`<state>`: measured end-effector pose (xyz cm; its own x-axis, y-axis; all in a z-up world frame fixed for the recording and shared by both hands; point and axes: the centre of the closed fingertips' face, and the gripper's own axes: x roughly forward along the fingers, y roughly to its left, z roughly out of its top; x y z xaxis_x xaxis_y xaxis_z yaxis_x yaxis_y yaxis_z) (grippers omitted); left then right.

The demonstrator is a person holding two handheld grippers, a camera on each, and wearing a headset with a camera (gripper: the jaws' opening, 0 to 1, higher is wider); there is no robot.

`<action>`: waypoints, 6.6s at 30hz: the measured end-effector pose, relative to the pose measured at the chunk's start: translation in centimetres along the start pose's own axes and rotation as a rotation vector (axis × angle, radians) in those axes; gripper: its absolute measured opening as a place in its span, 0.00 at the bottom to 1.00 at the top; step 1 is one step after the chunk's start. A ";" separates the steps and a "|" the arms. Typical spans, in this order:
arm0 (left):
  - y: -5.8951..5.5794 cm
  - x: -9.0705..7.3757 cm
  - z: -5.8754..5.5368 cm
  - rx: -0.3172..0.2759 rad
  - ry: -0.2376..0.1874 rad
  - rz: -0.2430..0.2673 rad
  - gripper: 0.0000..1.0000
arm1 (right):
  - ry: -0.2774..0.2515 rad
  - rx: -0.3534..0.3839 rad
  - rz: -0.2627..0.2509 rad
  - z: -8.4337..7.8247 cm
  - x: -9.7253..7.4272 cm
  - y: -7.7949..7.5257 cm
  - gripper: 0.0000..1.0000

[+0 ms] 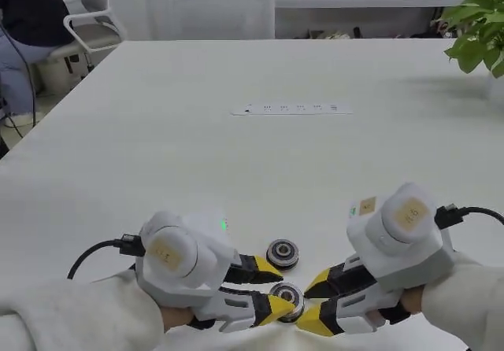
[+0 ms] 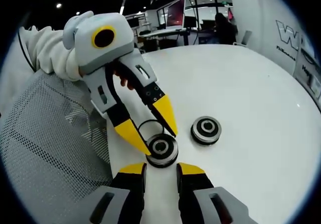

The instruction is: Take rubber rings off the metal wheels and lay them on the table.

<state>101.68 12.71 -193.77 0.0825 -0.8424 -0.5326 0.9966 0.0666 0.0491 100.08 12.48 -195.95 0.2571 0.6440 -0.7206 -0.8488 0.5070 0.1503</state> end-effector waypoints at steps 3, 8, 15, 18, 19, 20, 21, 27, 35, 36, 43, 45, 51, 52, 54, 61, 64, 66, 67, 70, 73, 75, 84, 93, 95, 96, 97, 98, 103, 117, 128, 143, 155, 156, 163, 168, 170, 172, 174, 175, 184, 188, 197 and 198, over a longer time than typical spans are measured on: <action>-0.1 0.0 -0.1 -0.010 -0.002 -0.003 0.14 | 0.000 -0.002 0.002 0.0 0.1 0.0 0.22; -0.4 0.2 0.1 0.013 -0.002 -0.010 0.09 | 0.000 -0.010 0.003 0.0 0.2 0.2 0.22; -0.4 0.1 0.0 -0.012 -0.003 -0.017 0.07 | -0.014 -0.011 -0.010 0.2 0.3 0.0 0.24; -0.4 0.1 0.0 -0.014 -0.006 -0.018 0.07 | -0.026 -0.023 -0.023 0.5 0.4 -0.2 0.23; -0.4 0.1 0.0 -0.016 -0.007 -0.019 0.07 | -0.028 -0.027 -0.021 0.5 0.4 -0.2 0.22; -0.4 0.1 0.0 -0.016 -0.009 -0.019 0.07 | -0.026 -0.028 -0.020 0.4 0.5 -0.1 0.22; -0.4 0.0 0.0 -0.017 -0.011 -0.019 0.07 | -0.019 -0.041 -0.019 0.3 0.6 -0.1 0.20; -0.5 0.0 -0.1 -0.001 -0.015 -0.021 0.07 | 0.000 -0.068 -0.025 0.2 0.4 -0.2 0.16; -0.5 0.0 -0.1 -0.002 -0.023 -0.020 0.07 | 0.020 -0.091 -0.027 0.0 0.2 -0.3 0.08; -0.5 0.0 -0.1 -0.004 -0.024 -0.020 0.07 | 0.032 -0.094 -0.034 -0.1 0.1 -0.5 0.03; -0.5 0.0 -0.1 -0.007 -0.027 -0.019 0.07 | 0.038 -0.105 -0.056 0.0 0.1 -0.7 0.00; -0.5 0.0 -0.1 -0.008 -0.028 -0.018 0.07 | 0.045 -0.097 -0.064 0.0 0.2 -0.9 0.00; -0.5 0.0 -0.2 -0.009 -0.028 -0.019 0.07 | 0.052 -0.013 -0.063 -0.1 0.0 -1.0 0.00; -0.5 0.0 -0.2 -0.009 -0.028 -0.019 0.07 | 0.049 0.004 -0.064 0.0 -0.1 -1.1 0.00; -0.5 0.0 -0.2 -0.009 -0.028 -0.019 0.07 | 0.046 0.034 -0.063 0.0 -0.3 -1.1 0.00; -0.4 0.0 -0.2 -0.011 -0.028 -0.017 0.07 | 0.005 0.168 -0.058 0.3 -0.9 -1.4 0.00; -0.4 0.0 -0.2 -0.011 -0.028 -0.016 0.07 | -0.029 0.268 -0.049 0.8 -1.0 -1.4 0.00; -0.3 0.0 -0.2 -0.011 -0.027 -0.015 0.07 | -0.054 0.341 -0.031 1.3 -1.2 -1.4 0.00; -0.3 0.0 -0.2 -0.009 -0.027 -0.016 0.07 | -0.043 0.324 -0.040 1.0 -1.3 -1.7 0.00; -0.3 0.1 -0.2 -0.007 -0.026 -0.017 0.07 | -0.047 0.322 -0.035 1.2 -1.2 -1.3 0.00; -0.3 0.1 -0.2 -0.005 -0.027 -0.017 0.07 | -0.046 0.313 -0.036 1.2 -1.2 -1.1 0.00; -0.3 0.1 -0.2 -0.006 -0.029 -0.017 0.07 | -0.048 0.314 -0.033 1.3 -1.2 -1.1 0.00; -0.3 0.1 -0.2 -0.006 -0.036 -0.018 0.08 | -0.051 0.312 -0.028 1.6 -1.2 -0.9 0.00; -0.3 0.1 -0.2 -0.008 -0.039 -0.019 0.08 | -0.055 0.319 -0.020 1.8 -1.3 -0.8 0.00; -0.3 0.1 -0.2 -0.010 -0.039 -0.019 0.08 | -0.057 0.320 -0.018 1.8 -1.3 -0.7 0.00; -0.3 0.1 -0.2 -0.011 -0.040 -0.019 0.08 | -0.058 0.320 -0.016 1.9 -1.3 -0.7 0.00; -0.3 0.1 -0.2 -0.010 -0.040 -0.019 0.08 | -0.060 0.319 -0.015 1.9 -1.3 -0.7 0.00; -0.3 0.1 -0.2 -0.010 -0.040 -0.018 0.08 | -0.061 0.320 -0.013 2.0 -1.3 -0.6 0.00; -0.4 0.1 -0.2 -0.010 -0.040 -0.017 0.08 | -0.074 0.324 0.000 2.3 -1.3 -0.4 0.00; -0.4 0.2 -0.1 -0.016 -0.047 -0.013 0.08 | -0.128 0.323 0.008 3.3 -1.5 -0.5 0.00; -0.4 0.3 0.1 -0.019 -0.040 -0.007 0.08 | -0.102 0.335 0.003 2.6 -1.3 -0.5 0.00; -1.0 0.2 0.7 -0.050 -0.003 -0.056 0.17 | -0.102 0.352 -0.010 2.5 -1.5 -0.9 0.00; -1.3 -1.1 3.0 -0.030 -0.039 -0.060 0.36 | -0.122 0.364 -0.019 2.7 -1.7 -1.3 0.00; -1.2 -1.2 3.2 -0.029 -0.043 -0.056 0.38 | -0.123 0.364 -0.019 2.7 -1.7 -1.3 0.00; -1.7 -2.3 3.3 0.006 -0.010 -0.076 0.44 | -0.127 0.365 -0.025 2.8 -1.9 -1.5 0.00; -1.8 -3.2 3.1 0.048 0.003 -0.082 0.48 | -0.128 0.367 -0.026 2.8 -1.9 -1.5 0.00; -1.9 -3.4 3.1 0.042 -0.001 -0.091 0.50 | -0.129 0.368 -0.025 2.8 -1.9 -1.5 0.00; -2.4 -3.7 2.9 0.040 0.003 -0.130 0.53 | -0.131 0.368 -0.027 2.9 -1.9 -1.5 0.00; -2.5 -4.0 2.7 0.045 0.013 -0.135 0.56 | -0.135 0.370 -0.026 2.9 -2.0 -1.5 0.00; -2.6 -4.2 2.6 0.051 0.015 -0.139 0.56 | -0.135 0.370 -0.026 2.9 -2.0 -1.6 0.00; -1.0 -6.4 2.8 -0.029 -0.041 -0.082 0.59 | -0.142 0.372 -0.026 3.1 -2.0 -1.6 0.00; -0.8 -7.2 2.3 -0.039 -0.039 -0.067 0.60 | -0.145 0.373 -0.024 3.1 -2.0 -1.5 0.00; -0.4 -8.4 1.9 -0.076 -0.060 -0.035 0.65 | -0.158 0.374 -0.022 3.5 -2.2 -1.4 0.00; -0.3 -8.6 1.9 -0.082 -0.064 -0.031 0.66 | -0.161 0.374 -0.022 3.5 -2.2 -1.4 0.00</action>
<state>100.62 18.91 -187.62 0.0532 -0.8770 -0.4775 0.9960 0.0810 -0.0377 102.37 12.36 -192.20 0.3674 0.6968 -0.6160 -0.6229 0.6762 0.3934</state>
